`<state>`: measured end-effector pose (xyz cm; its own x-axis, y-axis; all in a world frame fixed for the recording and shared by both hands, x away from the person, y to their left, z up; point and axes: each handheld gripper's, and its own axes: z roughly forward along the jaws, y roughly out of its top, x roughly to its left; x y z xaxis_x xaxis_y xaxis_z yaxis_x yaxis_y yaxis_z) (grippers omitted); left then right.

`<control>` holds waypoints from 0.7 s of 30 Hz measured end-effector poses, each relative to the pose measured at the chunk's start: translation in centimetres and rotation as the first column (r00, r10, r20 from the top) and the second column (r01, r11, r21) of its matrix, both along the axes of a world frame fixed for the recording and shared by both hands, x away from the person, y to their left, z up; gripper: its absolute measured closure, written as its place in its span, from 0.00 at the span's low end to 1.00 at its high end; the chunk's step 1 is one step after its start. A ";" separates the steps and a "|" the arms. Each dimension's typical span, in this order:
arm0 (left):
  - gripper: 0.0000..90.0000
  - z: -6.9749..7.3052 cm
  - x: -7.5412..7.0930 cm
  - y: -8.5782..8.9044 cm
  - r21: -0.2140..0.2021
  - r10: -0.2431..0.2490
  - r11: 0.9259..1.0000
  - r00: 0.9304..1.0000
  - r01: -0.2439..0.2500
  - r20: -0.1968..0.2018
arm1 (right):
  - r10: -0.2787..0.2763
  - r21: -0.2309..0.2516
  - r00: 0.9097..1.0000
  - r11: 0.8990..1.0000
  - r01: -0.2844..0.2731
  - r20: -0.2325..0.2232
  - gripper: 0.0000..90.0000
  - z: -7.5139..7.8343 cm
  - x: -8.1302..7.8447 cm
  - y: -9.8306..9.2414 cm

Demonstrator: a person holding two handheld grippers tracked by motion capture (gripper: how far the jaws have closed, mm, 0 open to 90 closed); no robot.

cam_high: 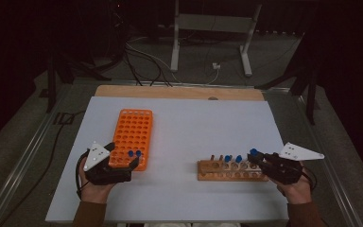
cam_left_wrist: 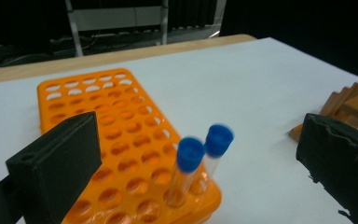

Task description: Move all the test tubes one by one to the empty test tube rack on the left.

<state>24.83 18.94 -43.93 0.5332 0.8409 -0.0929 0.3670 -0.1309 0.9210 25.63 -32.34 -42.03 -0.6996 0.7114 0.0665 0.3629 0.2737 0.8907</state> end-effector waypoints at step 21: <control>0.01 2.1 0.8 -4.2 -0.014 -0.086 0.996 0.995 0.087 0.048 | -0.050 0.070 0.997 0.997 0.046 0.055 0.85 3.3 2.1 1.3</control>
